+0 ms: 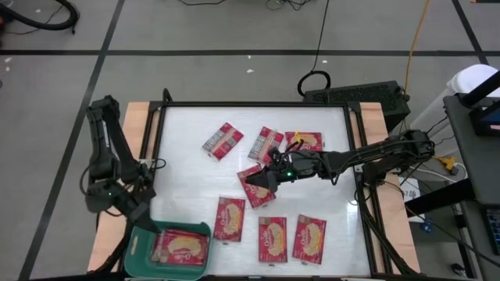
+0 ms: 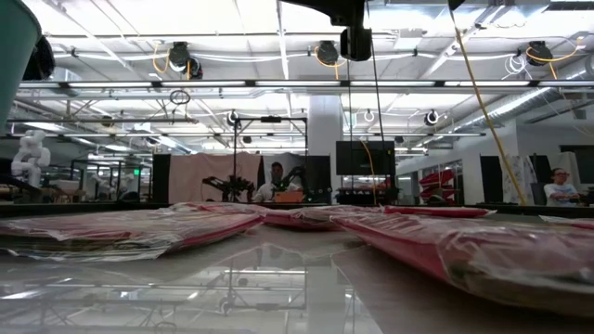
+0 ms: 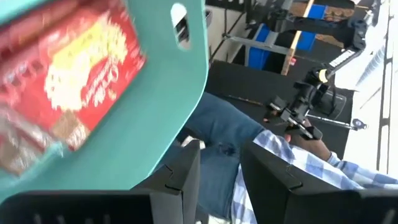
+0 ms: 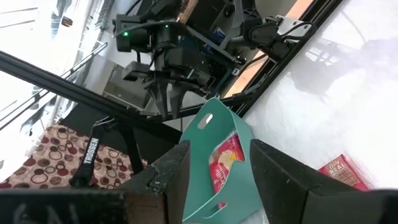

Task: Sort popcorn bags into baskets
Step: Put the red popcorn bag into the green bin

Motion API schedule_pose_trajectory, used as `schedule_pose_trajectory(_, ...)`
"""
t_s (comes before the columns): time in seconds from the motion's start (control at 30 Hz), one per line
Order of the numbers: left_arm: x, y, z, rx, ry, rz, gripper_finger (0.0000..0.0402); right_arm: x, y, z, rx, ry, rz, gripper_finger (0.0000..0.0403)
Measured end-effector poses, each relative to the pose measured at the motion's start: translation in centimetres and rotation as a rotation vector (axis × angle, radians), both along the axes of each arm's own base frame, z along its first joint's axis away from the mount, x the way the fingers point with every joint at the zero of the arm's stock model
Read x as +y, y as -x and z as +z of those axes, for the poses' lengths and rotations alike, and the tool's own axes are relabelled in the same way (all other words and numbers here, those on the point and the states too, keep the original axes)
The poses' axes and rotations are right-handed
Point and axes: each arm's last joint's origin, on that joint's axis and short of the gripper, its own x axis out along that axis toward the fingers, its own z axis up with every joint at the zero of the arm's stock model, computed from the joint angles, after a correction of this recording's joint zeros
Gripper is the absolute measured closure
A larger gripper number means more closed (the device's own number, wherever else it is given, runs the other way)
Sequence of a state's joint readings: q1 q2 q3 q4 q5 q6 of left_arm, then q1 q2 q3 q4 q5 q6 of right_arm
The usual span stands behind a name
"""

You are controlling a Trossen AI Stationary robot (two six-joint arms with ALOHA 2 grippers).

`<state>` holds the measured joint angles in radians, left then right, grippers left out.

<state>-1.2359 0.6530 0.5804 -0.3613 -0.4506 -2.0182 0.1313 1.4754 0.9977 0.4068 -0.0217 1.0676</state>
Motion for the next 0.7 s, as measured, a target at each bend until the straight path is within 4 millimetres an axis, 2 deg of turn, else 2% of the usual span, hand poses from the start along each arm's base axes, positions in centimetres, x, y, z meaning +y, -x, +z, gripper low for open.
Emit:
schedule_pose_trajectory(0.27,1.6,-1.0,0.6,-0.128,-0.094,0.044,0.0284,-0.5,0.0,-0.1,0.02,-0.105,-0.105,0.0245)
schedule_pose_trajectory(0.43,2.7,-1.9,0.8,-0.203,-0.175,0.101,0.0284,-1.4,0.1,-0.2,0.141,-0.127,-0.146,0.0245)
schedule_pose_trajectory(0.6,4.0,-2.9,1.0,-0.238,-0.228,0.199,0.0284,-3.3,1.1,1.8,0.25,-0.083,-0.197,0.0245)
schedule_pose_trajectory(0.7,4.9,-3.4,0.9,-0.24,-0.268,0.26,0.0284,-4.9,2.4,2.9,0.306,-0.04,-0.22,0.0245)
